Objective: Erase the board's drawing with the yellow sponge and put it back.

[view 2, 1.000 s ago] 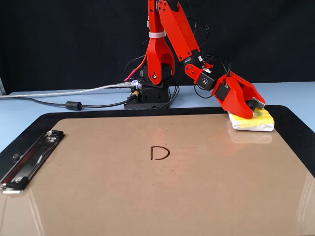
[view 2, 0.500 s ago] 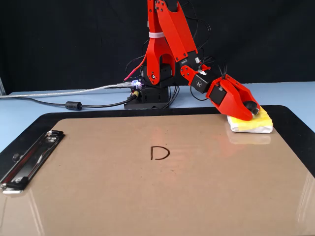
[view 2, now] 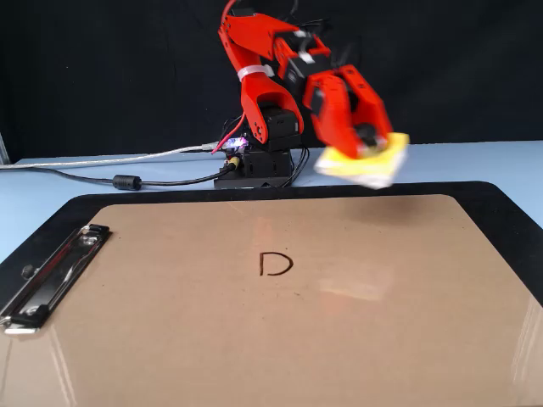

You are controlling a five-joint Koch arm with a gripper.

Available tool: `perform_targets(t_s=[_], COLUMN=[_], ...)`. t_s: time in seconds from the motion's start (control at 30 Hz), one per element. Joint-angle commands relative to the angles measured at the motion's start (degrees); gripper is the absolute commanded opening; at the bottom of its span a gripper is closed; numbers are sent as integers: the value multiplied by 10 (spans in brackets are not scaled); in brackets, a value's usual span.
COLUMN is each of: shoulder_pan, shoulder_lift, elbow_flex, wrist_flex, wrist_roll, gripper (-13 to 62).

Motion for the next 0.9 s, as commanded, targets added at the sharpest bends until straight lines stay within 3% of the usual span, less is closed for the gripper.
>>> perform_targets(t_s=[0.0, 0.27, 0.5, 0.77, 0.87], shoulder_pan=[59, 220, 236, 229, 228], shoulder_lift=[11, -94, -199, -212, -323], elbow_flex=[-28, -27, -27, 48, 37], wrist_flex=[-6, -92, -212, -322, -404], wrist_roll=[52, 145, 144, 141, 140], gripper=[-83, -83, -83, -83, -83])
